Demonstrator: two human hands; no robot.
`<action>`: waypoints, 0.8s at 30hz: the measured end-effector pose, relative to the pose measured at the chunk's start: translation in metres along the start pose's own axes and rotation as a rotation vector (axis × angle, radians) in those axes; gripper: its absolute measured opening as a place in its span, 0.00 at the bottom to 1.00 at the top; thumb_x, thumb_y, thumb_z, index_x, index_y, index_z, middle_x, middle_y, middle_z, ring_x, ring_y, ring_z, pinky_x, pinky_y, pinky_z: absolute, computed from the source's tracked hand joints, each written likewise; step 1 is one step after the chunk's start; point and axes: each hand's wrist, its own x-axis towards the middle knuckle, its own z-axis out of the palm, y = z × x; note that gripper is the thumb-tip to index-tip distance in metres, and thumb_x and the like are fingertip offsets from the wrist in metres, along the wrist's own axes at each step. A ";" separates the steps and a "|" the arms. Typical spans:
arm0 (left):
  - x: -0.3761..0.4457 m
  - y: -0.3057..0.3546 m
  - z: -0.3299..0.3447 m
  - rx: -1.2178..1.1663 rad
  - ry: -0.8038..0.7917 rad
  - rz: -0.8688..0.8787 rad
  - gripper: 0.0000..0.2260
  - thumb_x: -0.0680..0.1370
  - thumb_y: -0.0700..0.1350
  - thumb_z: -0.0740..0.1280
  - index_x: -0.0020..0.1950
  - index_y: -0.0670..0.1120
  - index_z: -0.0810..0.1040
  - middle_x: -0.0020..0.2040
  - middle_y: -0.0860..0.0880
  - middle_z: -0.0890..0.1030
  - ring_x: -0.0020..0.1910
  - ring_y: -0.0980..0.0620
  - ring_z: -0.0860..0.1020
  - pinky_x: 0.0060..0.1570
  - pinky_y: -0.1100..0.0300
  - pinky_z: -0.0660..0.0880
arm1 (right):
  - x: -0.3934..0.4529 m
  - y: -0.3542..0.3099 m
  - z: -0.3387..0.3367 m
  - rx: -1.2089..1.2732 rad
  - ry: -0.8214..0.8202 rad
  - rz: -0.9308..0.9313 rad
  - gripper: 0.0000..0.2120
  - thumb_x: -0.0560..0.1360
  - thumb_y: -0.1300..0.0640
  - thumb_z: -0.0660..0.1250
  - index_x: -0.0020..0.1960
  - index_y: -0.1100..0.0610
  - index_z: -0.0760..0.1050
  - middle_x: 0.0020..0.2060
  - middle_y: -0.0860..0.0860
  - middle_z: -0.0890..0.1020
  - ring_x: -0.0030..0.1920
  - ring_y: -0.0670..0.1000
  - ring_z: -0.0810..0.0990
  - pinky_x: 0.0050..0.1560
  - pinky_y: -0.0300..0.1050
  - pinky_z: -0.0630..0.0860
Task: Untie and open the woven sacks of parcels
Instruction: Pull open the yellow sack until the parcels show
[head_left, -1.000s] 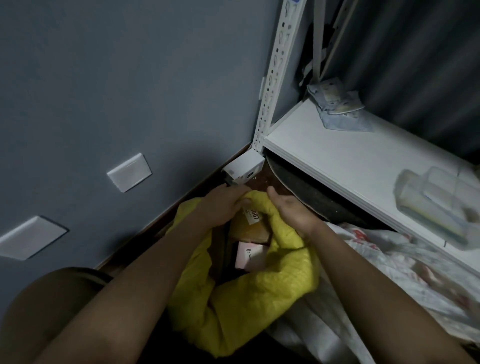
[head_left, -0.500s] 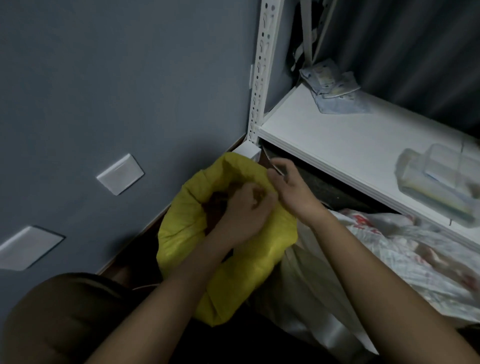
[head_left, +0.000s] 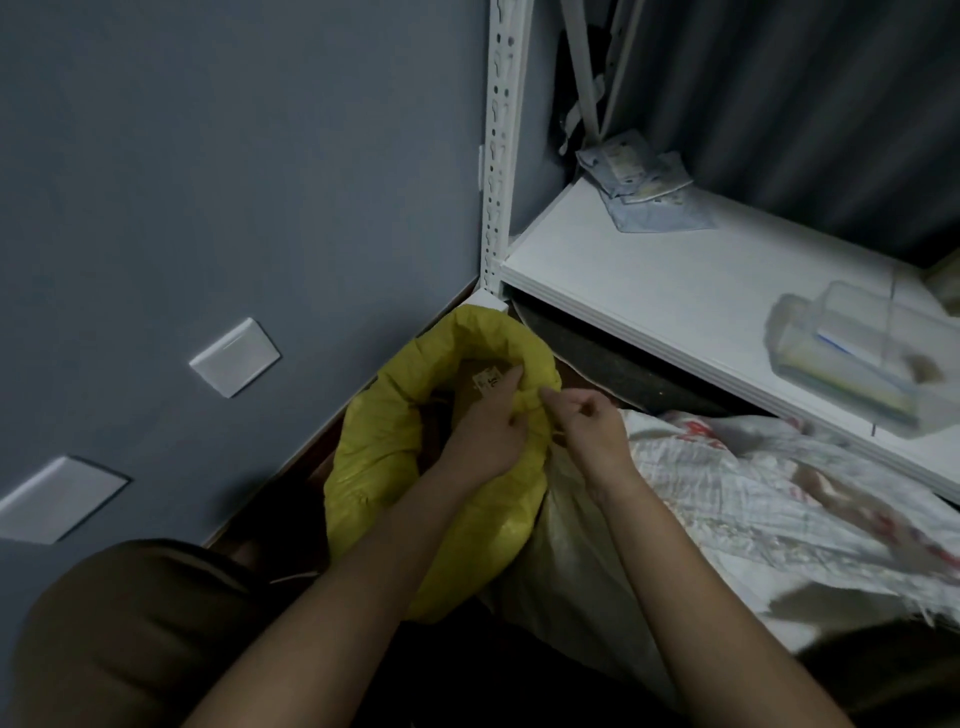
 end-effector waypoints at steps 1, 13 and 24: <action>-0.003 0.000 0.001 0.063 0.005 0.009 0.26 0.82 0.43 0.56 0.78 0.50 0.51 0.77 0.49 0.57 0.75 0.49 0.58 0.72 0.55 0.57 | -0.001 0.000 -0.001 0.001 -0.025 0.003 0.17 0.72 0.49 0.72 0.49 0.64 0.78 0.39 0.57 0.80 0.40 0.54 0.80 0.44 0.50 0.78; -0.017 -0.009 -0.003 -0.377 0.046 -0.098 0.09 0.79 0.47 0.65 0.59 0.51 0.76 0.55 0.51 0.80 0.53 0.53 0.77 0.52 0.58 0.77 | -0.003 -0.003 0.005 0.466 -0.406 0.217 0.13 0.77 0.62 0.64 0.61 0.63 0.76 0.52 0.61 0.81 0.50 0.57 0.81 0.49 0.48 0.80; -0.007 0.002 0.005 -0.593 -0.044 -0.152 0.09 0.74 0.37 0.59 0.38 0.43 0.77 0.37 0.43 0.75 0.39 0.47 0.74 0.46 0.53 0.70 | -0.063 0.023 -0.007 -0.098 -0.332 -0.017 0.18 0.80 0.42 0.56 0.64 0.46 0.75 0.59 0.44 0.78 0.60 0.44 0.75 0.63 0.44 0.70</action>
